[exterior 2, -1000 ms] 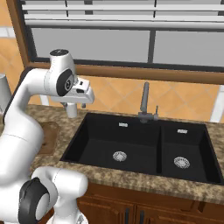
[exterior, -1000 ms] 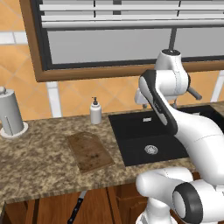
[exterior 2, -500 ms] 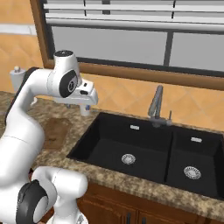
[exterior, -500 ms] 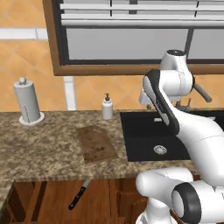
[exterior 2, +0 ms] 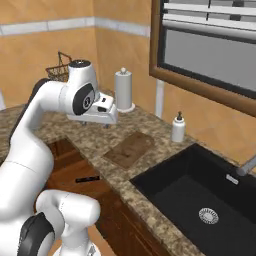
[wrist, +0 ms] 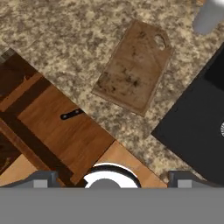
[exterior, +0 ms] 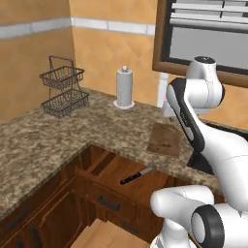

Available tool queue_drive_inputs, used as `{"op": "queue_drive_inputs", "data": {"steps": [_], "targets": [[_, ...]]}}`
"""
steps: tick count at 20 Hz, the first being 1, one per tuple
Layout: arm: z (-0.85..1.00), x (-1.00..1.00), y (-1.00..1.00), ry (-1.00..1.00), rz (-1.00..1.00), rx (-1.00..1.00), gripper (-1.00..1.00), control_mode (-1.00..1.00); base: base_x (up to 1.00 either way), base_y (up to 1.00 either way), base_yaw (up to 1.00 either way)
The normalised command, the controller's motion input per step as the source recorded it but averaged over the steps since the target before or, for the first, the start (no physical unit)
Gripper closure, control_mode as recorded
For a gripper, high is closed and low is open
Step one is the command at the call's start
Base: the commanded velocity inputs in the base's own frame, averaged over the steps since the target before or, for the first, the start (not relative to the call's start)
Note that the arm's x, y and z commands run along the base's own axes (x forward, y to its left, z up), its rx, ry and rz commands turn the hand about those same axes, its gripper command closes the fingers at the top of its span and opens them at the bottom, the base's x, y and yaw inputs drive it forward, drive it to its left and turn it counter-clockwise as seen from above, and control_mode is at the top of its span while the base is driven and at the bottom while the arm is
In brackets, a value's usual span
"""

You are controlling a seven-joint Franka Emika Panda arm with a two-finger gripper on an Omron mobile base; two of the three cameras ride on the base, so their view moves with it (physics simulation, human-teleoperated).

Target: Pick up the knife from the drawer and place it on the cutting board. Then place the meat from the plate to the cutting board.

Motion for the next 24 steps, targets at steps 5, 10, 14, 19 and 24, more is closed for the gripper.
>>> {"op": "queue_drive_inputs", "data": {"steps": [5, 10, 14, 19, 24], "targets": [[0.0, 0.0, 0.0, 0.0, 0.0, 0.0, -1.0, 1.0, -0.16, -0.02, 0.94], [0.0, 0.0, 0.0, 0.0, 0.0, 0.0, -1.0, 1.0, -0.22, -0.29, 0.75], [0.0, 0.0, 0.0, 0.0, 0.0, 0.0, -1.0, 1.0, -0.41, -0.31, 0.29], [0.0, 0.0, 0.0, 0.0, 0.0, 0.0, -1.0, 1.0, -0.23, -0.45, 0.39], [0.0, 0.0, 0.0, 0.0, 0.0, 0.0, -1.0, 1.0, -0.04, -0.3, 0.26]]}}
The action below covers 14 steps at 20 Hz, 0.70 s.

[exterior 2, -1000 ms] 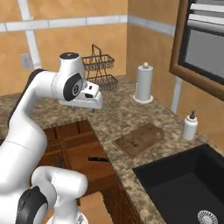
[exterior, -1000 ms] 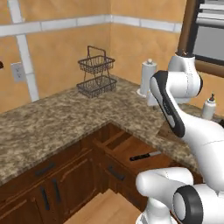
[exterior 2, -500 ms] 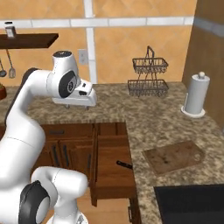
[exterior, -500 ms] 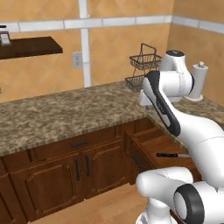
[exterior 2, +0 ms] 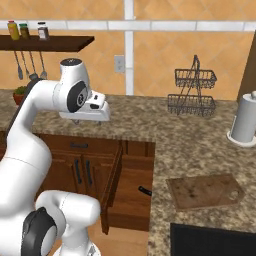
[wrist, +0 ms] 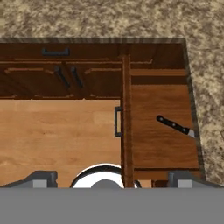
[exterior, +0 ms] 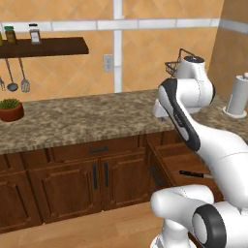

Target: Pick up the knife from the drawer and place it on the cutting board. Then place the meat from the plate to the cutting board.

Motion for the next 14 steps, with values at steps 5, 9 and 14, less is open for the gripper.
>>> {"op": "queue_drive_inputs", "data": {"steps": [5, 9, 14], "targets": [[0.0, 0.0, 0.0, 0.0, 0.0, 0.0, -1.0, 1.0, -0.42, -0.34, 0.0], [0.0, 0.0, 0.0, 0.0, 0.0, 0.0, -1.0, -1.0, 0.0, 0.0, 0.0], [-0.07, 0.0, 0.0, 0.0, 0.0, 0.0, -1.0, -1.0, 0.0, 0.0, 0.0]]}}
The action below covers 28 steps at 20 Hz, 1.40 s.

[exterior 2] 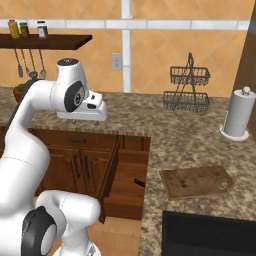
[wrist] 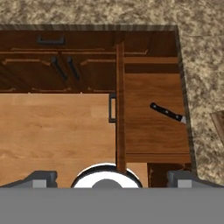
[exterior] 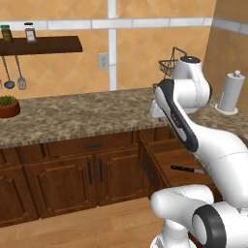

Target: Pick up the knife from the drawer and place it on the cutting board. Then place the meat from the plate to the cutting board.

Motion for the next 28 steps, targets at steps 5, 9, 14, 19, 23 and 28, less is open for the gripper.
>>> {"op": "queue_drive_inputs", "data": {"steps": [5, 9, 14, 19, 23, 28], "targets": [[-0.96, 0.26, 0.06, 0.1, -0.01, 0.0, -1.0, -1.0, 0.0, 0.0, 0.0], [-1.0, 0.31, -0.05, 0.09, 0.0, -0.01, -1.0, -1.0, 0.0, 0.0, 0.0], [-1.0, 0.33, -0.16, 0.16, -0.01, -0.1, -1.0, -1.0, 0.0, 0.0, 0.0], [-1.0, 0.63, -0.3, 0.12, 0.0, 0.05, -1.0, -1.0, 0.0, 0.0, 0.0], [-0.67, 0.39, -0.03, 0.01, 0.0, -0.01, -1.0, -1.0, 0.0, 0.0, 0.0], [-0.73, 0.13, 0.07, 0.11, 0.0, -0.02, -1.0, -1.0, 0.0, 0.0, 0.0]]}}
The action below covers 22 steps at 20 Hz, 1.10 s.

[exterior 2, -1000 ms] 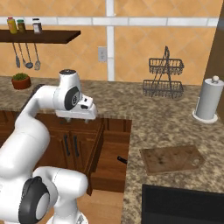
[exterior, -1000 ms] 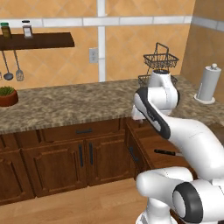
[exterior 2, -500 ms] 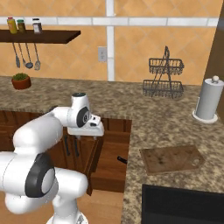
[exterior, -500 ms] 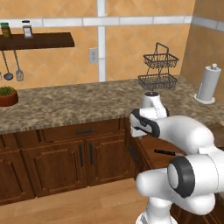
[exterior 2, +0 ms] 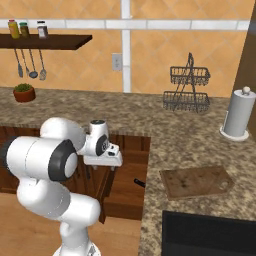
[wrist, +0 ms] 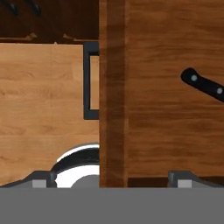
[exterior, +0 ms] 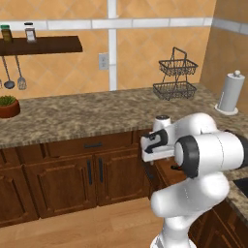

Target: Pick up the knife from the drawer and place it on the cutting board. Then place the meat from the plate to the cutting board.

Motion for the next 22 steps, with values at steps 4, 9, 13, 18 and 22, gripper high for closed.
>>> {"op": "queue_drive_inputs", "data": {"steps": [4, 9, 13, 18, 22], "targets": [[-0.68, 0.04, 0.0, 0.09, 0.0, 0.0, -1.0, -1.0, 0.0, 0.0, 0.0], [-0.27, 0.02, 0.09, 0.03, 0.0, 0.0, -1.0, -1.0, 0.0, 0.0, 0.0], [-0.16, 0.0, 0.36, 0.04, 0.0, 0.0, -1.0, -1.0, 0.0, 0.0, 0.0], [-0.13, 0.0, 0.74, 0.01, 0.0, 0.03, -1.0, -1.0, 0.0, 0.0, 0.0], [0.0, -0.04, 1.0, 0.0, 0.0, 0.06, -1.0, -1.0, 0.0, 0.0, 0.0]]}}
